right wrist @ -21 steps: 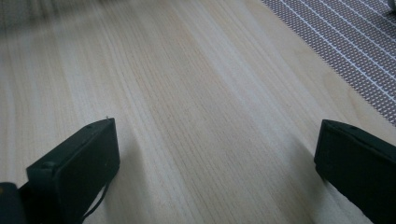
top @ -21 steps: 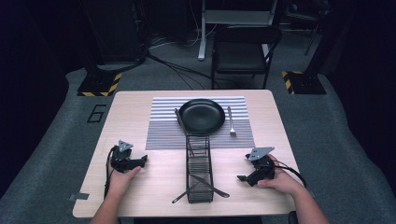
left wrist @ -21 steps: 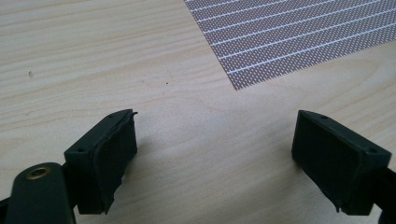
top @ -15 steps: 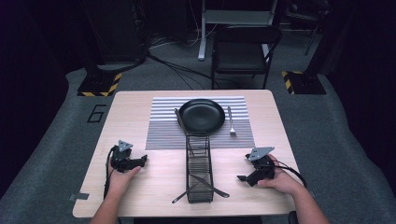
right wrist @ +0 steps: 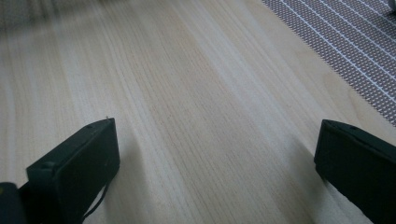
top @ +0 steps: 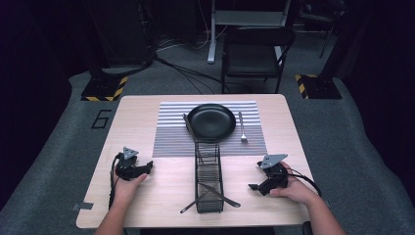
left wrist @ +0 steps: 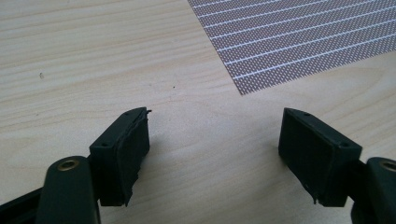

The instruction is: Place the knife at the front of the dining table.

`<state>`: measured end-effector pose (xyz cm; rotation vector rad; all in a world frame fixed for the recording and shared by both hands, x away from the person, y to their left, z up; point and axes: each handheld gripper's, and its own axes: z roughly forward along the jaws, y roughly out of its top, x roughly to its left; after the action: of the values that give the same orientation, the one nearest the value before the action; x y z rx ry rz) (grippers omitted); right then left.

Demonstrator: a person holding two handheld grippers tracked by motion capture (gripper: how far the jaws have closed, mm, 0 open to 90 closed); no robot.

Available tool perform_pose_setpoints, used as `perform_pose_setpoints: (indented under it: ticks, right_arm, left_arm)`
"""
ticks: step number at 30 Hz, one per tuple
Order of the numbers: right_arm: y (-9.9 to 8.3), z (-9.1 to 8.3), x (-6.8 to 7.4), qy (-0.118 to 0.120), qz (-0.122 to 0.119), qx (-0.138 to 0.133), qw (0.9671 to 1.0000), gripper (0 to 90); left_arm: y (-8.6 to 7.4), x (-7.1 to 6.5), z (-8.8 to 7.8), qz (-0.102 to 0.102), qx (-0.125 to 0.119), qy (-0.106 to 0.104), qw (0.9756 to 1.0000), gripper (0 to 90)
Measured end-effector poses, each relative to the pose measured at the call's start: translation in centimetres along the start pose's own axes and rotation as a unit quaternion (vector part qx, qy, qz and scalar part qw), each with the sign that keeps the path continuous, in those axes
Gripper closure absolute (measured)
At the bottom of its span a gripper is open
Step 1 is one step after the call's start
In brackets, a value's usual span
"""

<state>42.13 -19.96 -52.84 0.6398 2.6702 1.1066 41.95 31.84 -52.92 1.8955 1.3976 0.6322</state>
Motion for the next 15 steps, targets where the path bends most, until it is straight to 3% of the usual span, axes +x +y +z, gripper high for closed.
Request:
perform_pose_setpoints:
  ticks: [5, 10, 13, 15]
  right_arm:
    - [0.0, 0.0, 0.0, 0.000, 0.000, 0.000, 1.0000, 0.0]
    - [0.0, 0.0, 0.0, 0.000, 0.000, 0.000, 1.0000, 0.0]
    - [0.0, 0.0, 0.0, -0.001, 0.000, 0.000, 1.0000, 0.0]
    - [0.0, 0.0, 0.0, 0.000, 0.000, 0.000, 1.0000, 0.0]
  left_arm:
    - [0.0, 0.0, -0.2, -0.001, 0.001, 0.000, 1.0000, 32.9]
    - [0.3, -0.1, -0.6, -0.020, 0.011, -0.012, 0.9997, 41.9]
    - [0.5, -0.7, -0.9, -0.009, 0.013, -0.005, 0.9999, 44.4]
    - [0.8, -1.2, -1.2, -0.003, 0.009, -0.015, 0.9998, 45.0]
